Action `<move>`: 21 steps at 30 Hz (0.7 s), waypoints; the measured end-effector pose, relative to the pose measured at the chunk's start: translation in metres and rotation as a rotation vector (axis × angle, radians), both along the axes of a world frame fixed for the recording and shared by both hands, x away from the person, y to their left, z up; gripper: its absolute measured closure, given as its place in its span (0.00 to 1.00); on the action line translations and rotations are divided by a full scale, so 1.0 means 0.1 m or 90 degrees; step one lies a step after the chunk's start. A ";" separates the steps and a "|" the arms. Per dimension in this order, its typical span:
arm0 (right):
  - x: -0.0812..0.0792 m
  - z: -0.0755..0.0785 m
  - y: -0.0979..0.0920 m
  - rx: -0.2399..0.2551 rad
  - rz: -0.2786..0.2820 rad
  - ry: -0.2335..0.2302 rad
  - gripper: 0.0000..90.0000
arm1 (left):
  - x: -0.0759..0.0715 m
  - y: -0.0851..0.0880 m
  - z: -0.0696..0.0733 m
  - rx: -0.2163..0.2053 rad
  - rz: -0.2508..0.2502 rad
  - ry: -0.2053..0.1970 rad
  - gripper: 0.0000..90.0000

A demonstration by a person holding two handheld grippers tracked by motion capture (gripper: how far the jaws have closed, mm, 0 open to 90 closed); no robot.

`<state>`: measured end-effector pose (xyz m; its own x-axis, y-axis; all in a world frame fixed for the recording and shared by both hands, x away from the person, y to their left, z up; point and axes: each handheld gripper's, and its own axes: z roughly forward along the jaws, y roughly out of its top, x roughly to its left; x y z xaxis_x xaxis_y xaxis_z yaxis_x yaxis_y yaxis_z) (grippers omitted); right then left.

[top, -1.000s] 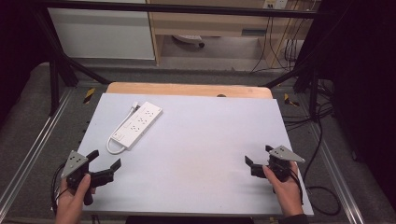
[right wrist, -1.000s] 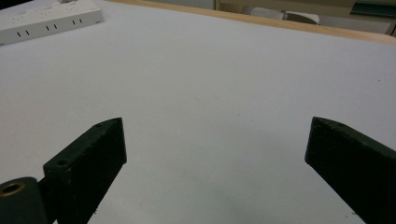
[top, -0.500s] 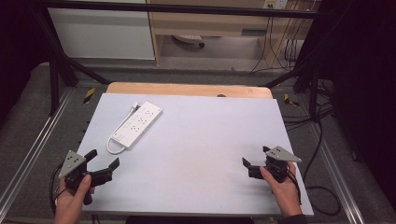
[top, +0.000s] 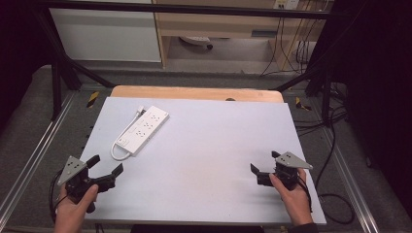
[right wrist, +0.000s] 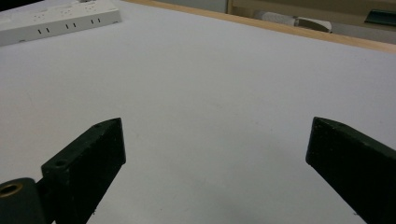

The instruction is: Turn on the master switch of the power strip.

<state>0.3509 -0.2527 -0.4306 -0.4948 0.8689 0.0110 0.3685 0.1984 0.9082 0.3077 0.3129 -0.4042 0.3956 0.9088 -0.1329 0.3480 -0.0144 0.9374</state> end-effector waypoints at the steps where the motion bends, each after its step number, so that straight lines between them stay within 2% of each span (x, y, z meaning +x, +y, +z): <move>1: -0.01 0.00 0.00 0.001 0.000 0.000 0.05 | 0.00 0.00 0.01 -0.003 -0.003 0.002 0.07; 12: 0.01 0.00 0.01 -0.006 0.022 0.034 0.05 | 0.09 -0.06 0.07 0.006 -0.024 0.035 0.08; 14: 0.01 0.00 0.02 -0.008 0.024 0.035 0.05 | 0.11 -0.06 0.08 0.008 -0.029 0.040 0.08; 17: 0.00 0.00 0.04 -0.008 0.033 0.035 0.05 | 0.14 -0.04 0.12 -0.008 -0.039 0.051 0.08; 21: -0.03 0.01 0.08 -0.007 0.043 0.039 0.05 | 0.21 -0.02 0.17 0.001 -0.040 0.056 0.08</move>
